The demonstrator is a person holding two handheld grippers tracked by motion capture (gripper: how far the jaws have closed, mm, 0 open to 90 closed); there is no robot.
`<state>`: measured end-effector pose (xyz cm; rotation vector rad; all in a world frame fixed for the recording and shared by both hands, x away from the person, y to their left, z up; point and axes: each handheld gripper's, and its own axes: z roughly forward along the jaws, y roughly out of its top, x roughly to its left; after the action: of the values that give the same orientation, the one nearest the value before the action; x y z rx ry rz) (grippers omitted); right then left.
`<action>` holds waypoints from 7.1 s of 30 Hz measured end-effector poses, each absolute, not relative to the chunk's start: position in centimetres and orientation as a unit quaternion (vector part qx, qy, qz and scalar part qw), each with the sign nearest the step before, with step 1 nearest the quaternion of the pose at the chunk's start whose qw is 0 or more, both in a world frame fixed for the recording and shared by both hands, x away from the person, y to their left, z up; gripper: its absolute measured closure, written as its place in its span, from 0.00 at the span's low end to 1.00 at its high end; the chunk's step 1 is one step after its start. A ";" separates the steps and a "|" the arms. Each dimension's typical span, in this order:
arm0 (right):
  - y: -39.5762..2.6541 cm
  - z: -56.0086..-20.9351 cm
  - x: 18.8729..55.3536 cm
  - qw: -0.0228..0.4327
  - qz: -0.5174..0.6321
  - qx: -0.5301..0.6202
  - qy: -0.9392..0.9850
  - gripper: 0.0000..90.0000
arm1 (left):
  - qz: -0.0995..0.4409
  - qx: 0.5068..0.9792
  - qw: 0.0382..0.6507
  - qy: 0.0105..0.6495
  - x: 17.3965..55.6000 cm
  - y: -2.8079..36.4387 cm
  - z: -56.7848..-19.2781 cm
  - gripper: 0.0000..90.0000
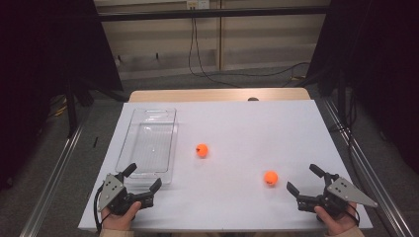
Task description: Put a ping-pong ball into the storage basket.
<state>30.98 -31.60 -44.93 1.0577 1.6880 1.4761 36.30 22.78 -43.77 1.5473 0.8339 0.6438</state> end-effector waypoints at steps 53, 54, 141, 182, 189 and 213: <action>-31.8 -44.7 31.0 0.317 0.569 0.401 0.644 0.02 | 0.252 0.670 0.604 0.351 36.1 20.4 -42.3 0.01; -31.8 -44.7 31.0 0.317 0.569 0.401 0.644 0.02 | 0.248 0.669 0.605 0.352 36.0 20.3 -42.2 0.01; -31.6 -44.4 31.1 0.315 0.572 0.384 0.653 0.03 | 0.218 0.711 0.579 0.334 37.4 10.8 -42.2 0.02; -31.5 -44.3 31.1 0.312 0.573 0.383 0.654 0.04 | 0.211 0.714 0.570 0.347 39.0 7.5 -42.6 0.02; -31.5 -44.2 31.1 0.311 0.574 0.383 0.654 0.04 | 0.215 0.715 0.563 0.353 39.5 7.4 -42.8 0.02; -31.5 -44.2 31.2 0.312 0.573 0.381 0.655 0.04 | 0.222 0.714 0.539 0.388 41.0 6.4 -43.6 0.03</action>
<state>31.15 -31.45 -44.17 1.0048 1.7278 1.5124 40.95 6.36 -43.59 1.6986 0.9217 0.5276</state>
